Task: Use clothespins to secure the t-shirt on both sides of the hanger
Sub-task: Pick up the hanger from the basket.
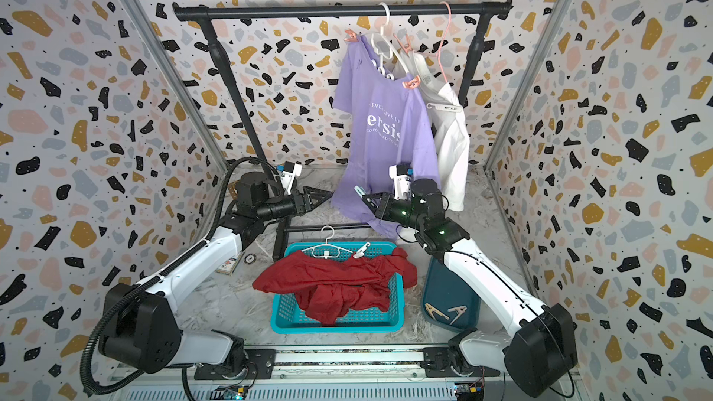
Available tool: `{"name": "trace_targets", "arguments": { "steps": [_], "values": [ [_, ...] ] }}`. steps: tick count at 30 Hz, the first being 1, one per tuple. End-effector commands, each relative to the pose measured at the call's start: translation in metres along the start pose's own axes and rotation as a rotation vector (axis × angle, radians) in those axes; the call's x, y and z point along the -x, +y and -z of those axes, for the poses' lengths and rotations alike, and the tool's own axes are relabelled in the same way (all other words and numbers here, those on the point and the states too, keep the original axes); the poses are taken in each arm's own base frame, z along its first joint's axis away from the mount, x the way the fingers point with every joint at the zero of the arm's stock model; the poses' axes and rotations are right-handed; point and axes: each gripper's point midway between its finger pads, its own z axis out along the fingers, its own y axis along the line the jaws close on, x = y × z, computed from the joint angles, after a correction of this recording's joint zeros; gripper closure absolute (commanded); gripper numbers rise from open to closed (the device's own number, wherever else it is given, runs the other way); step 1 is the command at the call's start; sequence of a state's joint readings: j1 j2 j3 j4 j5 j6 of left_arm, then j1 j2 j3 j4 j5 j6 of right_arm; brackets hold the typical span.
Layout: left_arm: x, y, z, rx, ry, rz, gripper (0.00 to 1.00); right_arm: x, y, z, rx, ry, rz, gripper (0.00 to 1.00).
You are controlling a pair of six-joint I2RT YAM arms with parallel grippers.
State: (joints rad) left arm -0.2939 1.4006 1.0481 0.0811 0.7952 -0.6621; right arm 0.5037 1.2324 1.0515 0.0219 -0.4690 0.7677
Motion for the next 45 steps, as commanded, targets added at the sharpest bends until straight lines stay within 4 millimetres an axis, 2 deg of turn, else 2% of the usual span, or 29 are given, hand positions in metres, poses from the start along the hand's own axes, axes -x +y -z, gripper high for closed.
{"name": "trace_targets", "arguments": {
  "steps": [1, 5, 12, 19, 24, 32, 38, 45],
  "values": [
    [-0.021, 0.021, -0.003, 0.052, 0.112, -0.053, 0.17, -0.004, 0.01, 0.021, -0.008, 0.053, 0.084, 1.0],
    [-0.042, 0.042, -0.012, 0.067, 0.223, -0.037, 0.19, -0.012, 0.004, 0.032, -0.018, 0.075, 0.088, 1.0],
    [-0.064, 0.077, -0.015, 0.162, 0.294, -0.048, 0.2, -0.03, -0.005, 0.042, -0.025, 0.109, 0.085, 1.0],
    [-0.084, 0.094, -0.021, 0.156, 0.326, -0.003, 0.21, -0.043, -0.014, 0.044, -0.033, 0.135, 0.07, 1.0],
    [-0.089, 0.093, -0.026, 0.109, 0.339, 0.021, 0.22, -0.047, -0.017, 0.043, -0.032, 0.146, 0.062, 1.0],
    [-0.1, 0.088, -0.033, 0.04, 0.374, 0.056, 0.29, -0.048, -0.017, 0.046, -0.028, 0.146, 0.057, 1.0],
    [-0.105, 0.085, -0.039, 0.027, 0.392, 0.049, 0.42, -0.044, -0.015, 0.049, -0.021, 0.137, 0.056, 1.0],
    [-0.101, 0.078, -0.041, 0.0, 0.384, 0.026, 0.67, -0.043, -0.019, 0.052, -0.027, 0.135, 0.052, 1.0]
  ]
}}
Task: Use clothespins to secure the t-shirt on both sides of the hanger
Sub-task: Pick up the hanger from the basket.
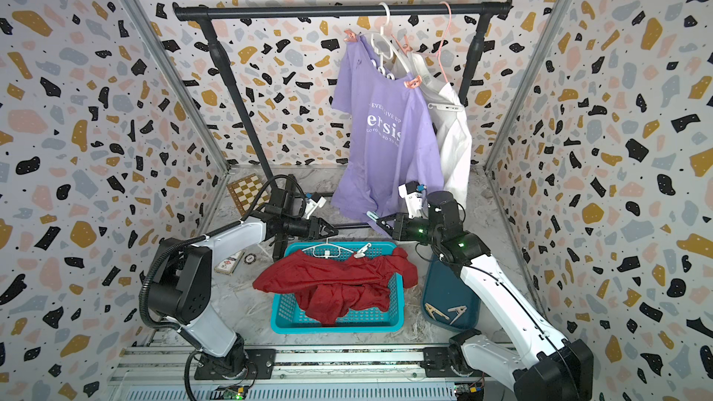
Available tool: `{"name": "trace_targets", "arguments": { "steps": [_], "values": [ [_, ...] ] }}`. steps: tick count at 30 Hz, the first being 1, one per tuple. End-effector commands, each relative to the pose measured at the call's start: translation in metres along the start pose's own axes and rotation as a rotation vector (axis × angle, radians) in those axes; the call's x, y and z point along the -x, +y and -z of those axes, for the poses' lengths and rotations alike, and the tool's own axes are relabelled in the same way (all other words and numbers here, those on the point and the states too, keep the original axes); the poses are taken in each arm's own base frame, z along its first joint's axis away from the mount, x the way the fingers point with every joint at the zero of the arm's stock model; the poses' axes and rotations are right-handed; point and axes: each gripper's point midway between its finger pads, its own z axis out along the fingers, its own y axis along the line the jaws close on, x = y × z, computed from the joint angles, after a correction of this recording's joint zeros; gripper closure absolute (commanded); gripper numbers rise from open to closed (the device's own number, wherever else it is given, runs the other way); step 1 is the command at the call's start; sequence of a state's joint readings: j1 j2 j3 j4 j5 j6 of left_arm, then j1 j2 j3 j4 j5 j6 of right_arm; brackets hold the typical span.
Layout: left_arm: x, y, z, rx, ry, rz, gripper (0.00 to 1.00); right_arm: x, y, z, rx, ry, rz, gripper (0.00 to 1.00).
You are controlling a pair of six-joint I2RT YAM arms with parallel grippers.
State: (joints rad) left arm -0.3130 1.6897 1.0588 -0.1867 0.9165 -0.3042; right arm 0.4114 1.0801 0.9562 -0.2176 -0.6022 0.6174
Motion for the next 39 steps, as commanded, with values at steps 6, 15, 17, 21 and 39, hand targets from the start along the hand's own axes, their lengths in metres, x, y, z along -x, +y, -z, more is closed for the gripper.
{"name": "trace_targets", "arguments": {
  "steps": [6, 15, 17, 21, 39],
  "values": [
    [0.006, -0.022, 0.004, -0.045, -0.019, -0.061, 0.76, 0.001, 0.008, 0.012, 0.013, 0.001, 0.057, 1.0],
    [0.026, -0.065, 0.021, -0.067, -0.094, -0.17, 0.87, -0.006, 0.025, 0.018, 0.029, 0.088, 0.18, 1.0],
    [0.032, -0.072, 0.025, -0.066, -0.117, -0.183, 0.89, -0.01, 0.033, 0.016, 0.043, 0.115, 0.21, 1.0],
    [0.041, -0.088, 0.034, -0.061, -0.153, -0.212, 0.94, -0.023, 0.057, 0.011, 0.075, 0.182, 0.284, 1.0],
    [0.086, -0.142, 0.087, 0.127, -0.504, -0.315, 1.0, -0.057, 0.123, 0.007, 0.209, 0.337, 0.095, 1.0]
  ]
}}
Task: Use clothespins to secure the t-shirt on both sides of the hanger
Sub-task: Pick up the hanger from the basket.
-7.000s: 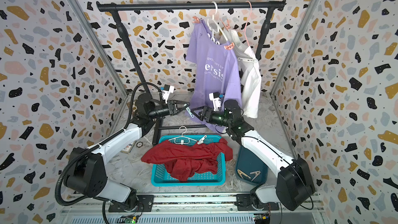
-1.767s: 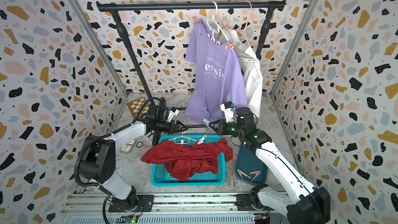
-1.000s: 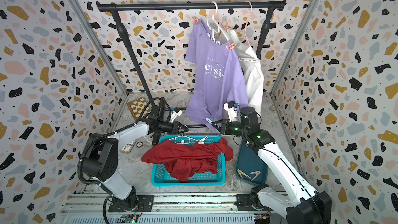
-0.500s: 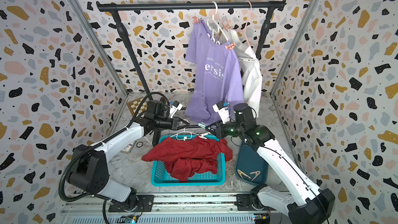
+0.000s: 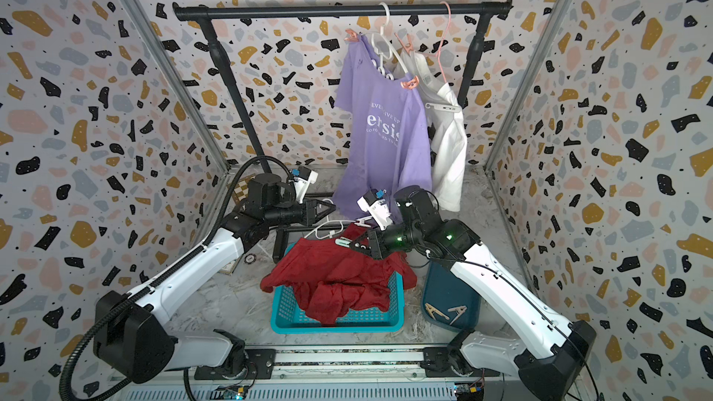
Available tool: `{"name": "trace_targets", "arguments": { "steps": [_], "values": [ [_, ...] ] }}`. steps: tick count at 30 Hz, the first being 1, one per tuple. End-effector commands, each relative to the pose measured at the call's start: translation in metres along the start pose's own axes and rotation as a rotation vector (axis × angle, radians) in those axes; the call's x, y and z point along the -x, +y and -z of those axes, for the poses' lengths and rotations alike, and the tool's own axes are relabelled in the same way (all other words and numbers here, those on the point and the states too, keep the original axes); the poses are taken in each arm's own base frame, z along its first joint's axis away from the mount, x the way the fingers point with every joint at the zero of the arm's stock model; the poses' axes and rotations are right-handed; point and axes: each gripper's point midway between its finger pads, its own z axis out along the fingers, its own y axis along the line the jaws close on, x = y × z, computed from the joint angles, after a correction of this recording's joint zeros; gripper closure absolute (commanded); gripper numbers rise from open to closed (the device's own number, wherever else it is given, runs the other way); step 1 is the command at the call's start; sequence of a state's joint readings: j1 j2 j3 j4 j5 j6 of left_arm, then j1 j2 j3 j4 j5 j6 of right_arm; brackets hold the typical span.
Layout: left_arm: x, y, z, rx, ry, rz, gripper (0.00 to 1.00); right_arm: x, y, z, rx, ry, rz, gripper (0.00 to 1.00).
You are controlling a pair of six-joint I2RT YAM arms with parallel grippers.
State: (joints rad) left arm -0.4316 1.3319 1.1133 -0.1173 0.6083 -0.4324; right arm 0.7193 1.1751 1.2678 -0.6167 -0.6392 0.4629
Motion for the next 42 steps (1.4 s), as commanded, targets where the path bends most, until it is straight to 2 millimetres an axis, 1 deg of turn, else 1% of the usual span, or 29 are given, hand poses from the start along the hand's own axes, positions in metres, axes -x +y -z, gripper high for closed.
{"name": "trace_targets", "arguments": {
  "steps": [1, 3, 9, 14, 19, 24, 31, 42],
  "values": [
    [0.039, -0.012, 0.013, 0.048, -0.165, -0.053, 1.0, 0.004, 0.021, 0.005, 0.077, -0.036, -0.093, 1.0],
    [0.041, -0.015, 0.014, 0.062, -0.191, -0.057, 1.0, 0.002, 0.027, 0.001, 0.117, -0.053, -0.143, 1.0],
    [0.042, -0.02, 0.007, 0.08, -0.234, -0.072, 1.0, -0.002, 0.029, -0.014, 0.124, -0.092, -0.235, 1.0],
    [0.043, -0.026, 0.002, 0.08, -0.252, -0.079, 1.0, 0.002, 0.032, -0.025, 0.125, -0.134, -0.27, 1.0],
    [0.042, -0.031, 0.001, 0.086, -0.268, -0.094, 1.0, 0.005, 0.029, -0.035, 0.143, -0.158, -0.313, 1.0],
    [0.041, -0.034, 0.0, 0.083, -0.272, -0.098, 1.0, 0.008, 0.034, -0.046, 0.154, -0.14, -0.31, 1.0],
    [0.036, -0.036, -0.003, 0.083, -0.273, -0.098, 1.0, 0.005, 0.032, -0.062, 0.157, -0.112, -0.322, 1.0],
    [0.033, -0.039, -0.006, 0.095, -0.279, -0.087, 1.0, 0.003, 0.028, -0.076, 0.147, -0.097, -0.332, 1.0]
  ]
}}
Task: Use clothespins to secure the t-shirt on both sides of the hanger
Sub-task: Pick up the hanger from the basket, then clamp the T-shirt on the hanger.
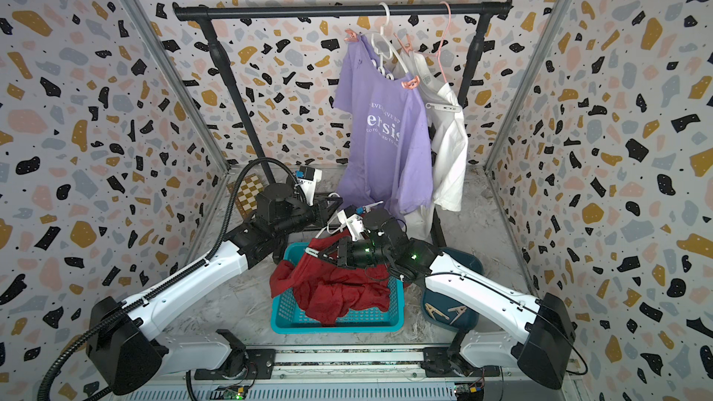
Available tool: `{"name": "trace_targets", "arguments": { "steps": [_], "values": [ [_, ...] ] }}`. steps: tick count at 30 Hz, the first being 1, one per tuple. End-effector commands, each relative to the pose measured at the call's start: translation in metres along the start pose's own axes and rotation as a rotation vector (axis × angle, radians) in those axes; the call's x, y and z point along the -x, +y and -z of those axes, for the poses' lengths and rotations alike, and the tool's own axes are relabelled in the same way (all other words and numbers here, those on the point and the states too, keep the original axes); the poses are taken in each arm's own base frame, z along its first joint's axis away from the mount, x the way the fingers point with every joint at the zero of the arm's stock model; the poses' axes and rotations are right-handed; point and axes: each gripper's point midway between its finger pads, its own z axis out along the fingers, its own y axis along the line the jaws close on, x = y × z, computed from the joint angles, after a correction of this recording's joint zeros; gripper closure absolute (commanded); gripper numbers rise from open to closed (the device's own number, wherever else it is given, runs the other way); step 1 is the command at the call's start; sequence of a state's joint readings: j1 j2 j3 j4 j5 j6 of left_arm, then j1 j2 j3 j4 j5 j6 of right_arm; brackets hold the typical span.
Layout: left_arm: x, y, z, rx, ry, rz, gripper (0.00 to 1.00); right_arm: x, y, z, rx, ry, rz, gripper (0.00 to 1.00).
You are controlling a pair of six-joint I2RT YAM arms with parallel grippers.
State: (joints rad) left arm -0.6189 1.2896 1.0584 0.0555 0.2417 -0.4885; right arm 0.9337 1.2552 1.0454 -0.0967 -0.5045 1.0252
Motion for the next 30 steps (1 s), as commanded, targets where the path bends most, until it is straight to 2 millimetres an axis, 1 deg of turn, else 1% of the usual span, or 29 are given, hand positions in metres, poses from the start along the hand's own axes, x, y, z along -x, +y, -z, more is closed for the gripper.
{"name": "trace_targets", "arguments": {
  "steps": [1, 10, 14, 18, 19, 21, 23, 24, 25, 28, 30],
  "values": [
    [0.02, -0.011, 0.005, -0.022, -0.092, -0.011, 1.0, 0.009, 0.014, 0.001, 0.033, -0.027, 0.021, 1.0],
    [0.017, -0.015, 0.003, -0.023, -0.085, -0.017, 1.0, 0.013, 0.011, -0.004, 0.017, -0.037, 0.014, 1.0],
    [0.012, -0.015, 0.001, -0.015, -0.073, -0.023, 1.0, 0.017, 0.015, -0.005, 0.024, -0.048, 0.016, 0.94],
    [0.011, -0.016, 0.001, -0.013, -0.074, -0.025, 1.0, 0.02, 0.017, -0.006, 0.021, -0.052, 0.019, 0.9],
    [0.011, -0.017, 0.002, -0.016, -0.074, -0.028, 1.0, 0.021, 0.017, -0.006, 0.022, -0.054, 0.02, 0.88],
    [0.012, -0.018, 0.003, -0.016, -0.075, -0.031, 1.0, 0.021, 0.017, -0.005, 0.023, -0.056, 0.023, 0.82],
    [0.012, -0.018, 0.003, -0.014, -0.07, -0.036, 1.0, 0.021, 0.019, -0.004, 0.025, -0.06, 0.031, 0.73],
    [0.011, -0.018, 0.003, -0.015, -0.067, -0.038, 1.0, 0.021, 0.02, -0.002, 0.027, -0.066, 0.038, 0.66],
    [0.011, -0.019, 0.003, -0.018, -0.065, -0.04, 1.0, 0.022, 0.021, 0.0, 0.028, -0.073, 0.043, 0.55],
    [0.011, -0.018, 0.004, -0.013, -0.064, -0.061, 1.0, 0.022, 0.022, 0.008, 0.021, -0.094, 0.067, 0.27],
    [0.012, -0.021, 0.006, -0.021, -0.065, -0.084, 1.0, 0.021, 0.023, 0.014, 0.015, -0.103, 0.093, 0.19]
  ]
}}
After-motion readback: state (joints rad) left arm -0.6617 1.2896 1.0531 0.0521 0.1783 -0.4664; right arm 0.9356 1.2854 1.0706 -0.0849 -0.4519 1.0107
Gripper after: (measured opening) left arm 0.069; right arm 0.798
